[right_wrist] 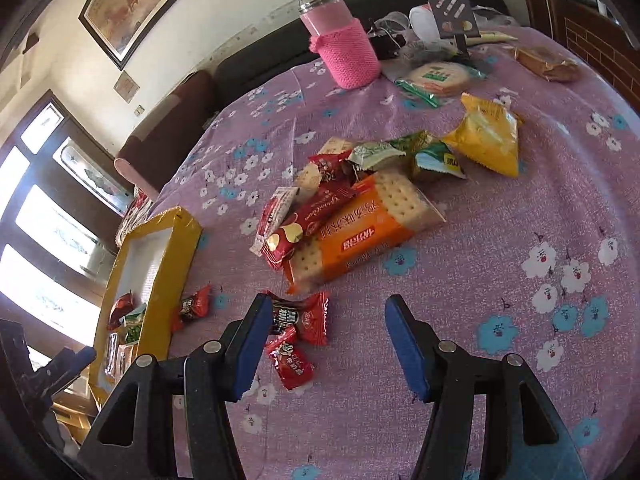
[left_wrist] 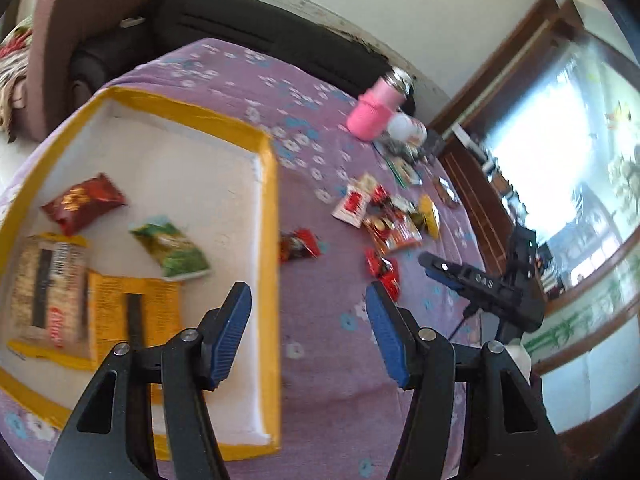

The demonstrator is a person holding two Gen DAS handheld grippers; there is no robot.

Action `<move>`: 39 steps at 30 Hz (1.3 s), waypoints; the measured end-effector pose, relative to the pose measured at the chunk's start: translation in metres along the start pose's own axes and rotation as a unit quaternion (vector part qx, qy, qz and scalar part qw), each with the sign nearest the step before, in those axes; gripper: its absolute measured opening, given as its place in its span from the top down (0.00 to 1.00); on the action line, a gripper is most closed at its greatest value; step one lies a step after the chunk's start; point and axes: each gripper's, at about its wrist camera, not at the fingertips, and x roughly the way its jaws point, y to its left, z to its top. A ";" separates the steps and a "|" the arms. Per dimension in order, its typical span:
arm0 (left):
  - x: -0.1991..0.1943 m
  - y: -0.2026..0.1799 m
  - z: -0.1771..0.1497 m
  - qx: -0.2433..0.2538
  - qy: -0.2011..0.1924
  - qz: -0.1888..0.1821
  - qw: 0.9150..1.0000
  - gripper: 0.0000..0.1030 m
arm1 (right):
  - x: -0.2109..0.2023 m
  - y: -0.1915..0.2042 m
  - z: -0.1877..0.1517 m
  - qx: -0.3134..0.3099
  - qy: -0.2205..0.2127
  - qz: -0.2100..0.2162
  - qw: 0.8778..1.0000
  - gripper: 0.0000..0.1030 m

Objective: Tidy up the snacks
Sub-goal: 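Carry the candy and pea bag into the tray and release both, then grasp a red candy with the right gripper while the left grasps another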

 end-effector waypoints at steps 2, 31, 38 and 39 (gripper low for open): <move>0.007 -0.010 -0.001 0.008 0.008 -0.002 1.000 0.43 | 0.008 0.002 -0.002 -0.008 0.007 0.011 1.000 0.40; 0.184 -0.107 0.015 0.085 0.062 0.067 0.992 0.44 | 0.002 -0.041 -0.019 -0.010 -0.024 0.000 1.000 0.80; 0.182 -0.121 -0.003 0.187 0.060 0.112 0.974 0.79 | 0.002 -0.042 -0.019 -0.008 -0.025 0.005 1.000 0.80; 0.179 -0.120 -0.004 0.189 0.057 0.116 0.973 0.79 | 0.002 -0.040 -0.019 -0.012 -0.026 0.005 1.000 0.80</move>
